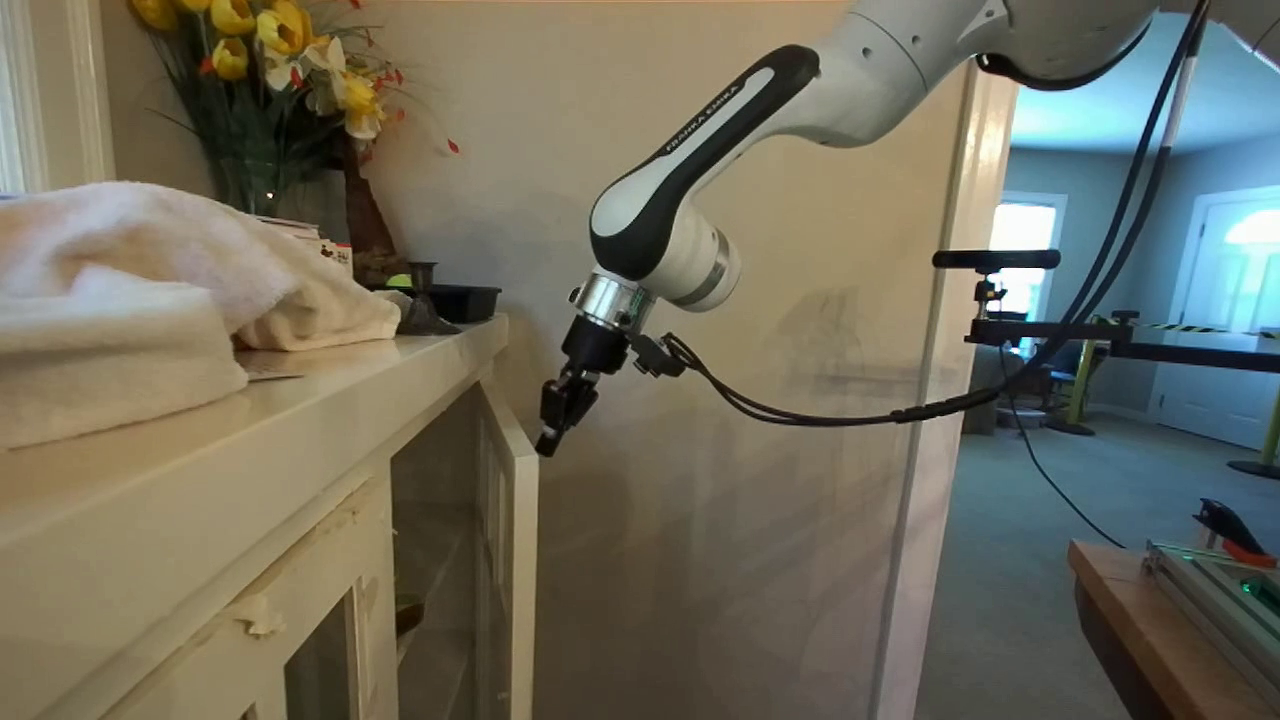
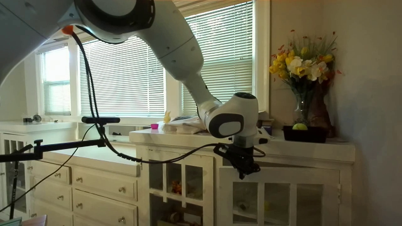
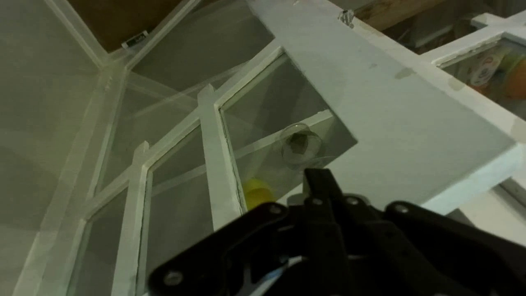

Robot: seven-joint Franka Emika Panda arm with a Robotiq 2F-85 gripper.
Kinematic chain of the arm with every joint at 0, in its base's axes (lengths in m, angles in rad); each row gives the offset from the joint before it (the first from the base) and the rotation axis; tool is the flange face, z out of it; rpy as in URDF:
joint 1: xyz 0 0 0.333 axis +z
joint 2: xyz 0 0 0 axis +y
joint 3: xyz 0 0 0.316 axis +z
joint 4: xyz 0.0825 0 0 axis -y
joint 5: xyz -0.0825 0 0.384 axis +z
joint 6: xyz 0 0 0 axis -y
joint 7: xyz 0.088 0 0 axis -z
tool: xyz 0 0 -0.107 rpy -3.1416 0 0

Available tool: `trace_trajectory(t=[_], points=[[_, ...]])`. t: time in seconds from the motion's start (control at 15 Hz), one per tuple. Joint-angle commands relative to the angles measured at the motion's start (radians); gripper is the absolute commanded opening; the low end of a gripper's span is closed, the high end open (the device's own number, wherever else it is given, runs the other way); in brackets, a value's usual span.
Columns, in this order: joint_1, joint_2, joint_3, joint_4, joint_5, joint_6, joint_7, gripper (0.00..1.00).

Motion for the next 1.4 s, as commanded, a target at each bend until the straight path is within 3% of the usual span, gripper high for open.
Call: trace_trajectory(t=[0.0, 0.27, 0.47, 0.53, 0.67, 0.93, 1.0, 1.13, 1.33], points=[[-0.07, 0.071, 0.076, 0.04, -0.007, 0.03, -0.208, 0.0], [-0.106, 0.089, 0.105, 0.028, 0.004, 0.023, -0.338, 0.0], [-0.099, 0.091, 0.091, 0.021, 0.013, 0.017, -0.349, 0.0], [-0.099, 0.083, 0.089, 0.012, 0.022, 0.025, -0.336, 0.26], [-0.064, 0.018, 0.013, -0.031, 0.035, 0.02, -0.186, 0.33], [-0.151, -0.112, -0.04, -0.096, 0.061, 0.013, -0.097, 0.62], [-0.172, -0.14, -0.06, -0.108, 0.074, 0.011, -0.082, 0.18], [-0.185, -0.179, -0.108, -0.126, 0.093, 0.026, -0.033, 0.21], [-0.15, -0.203, -0.199, -0.156, 0.082, 0.066, 0.101, 0.01]])
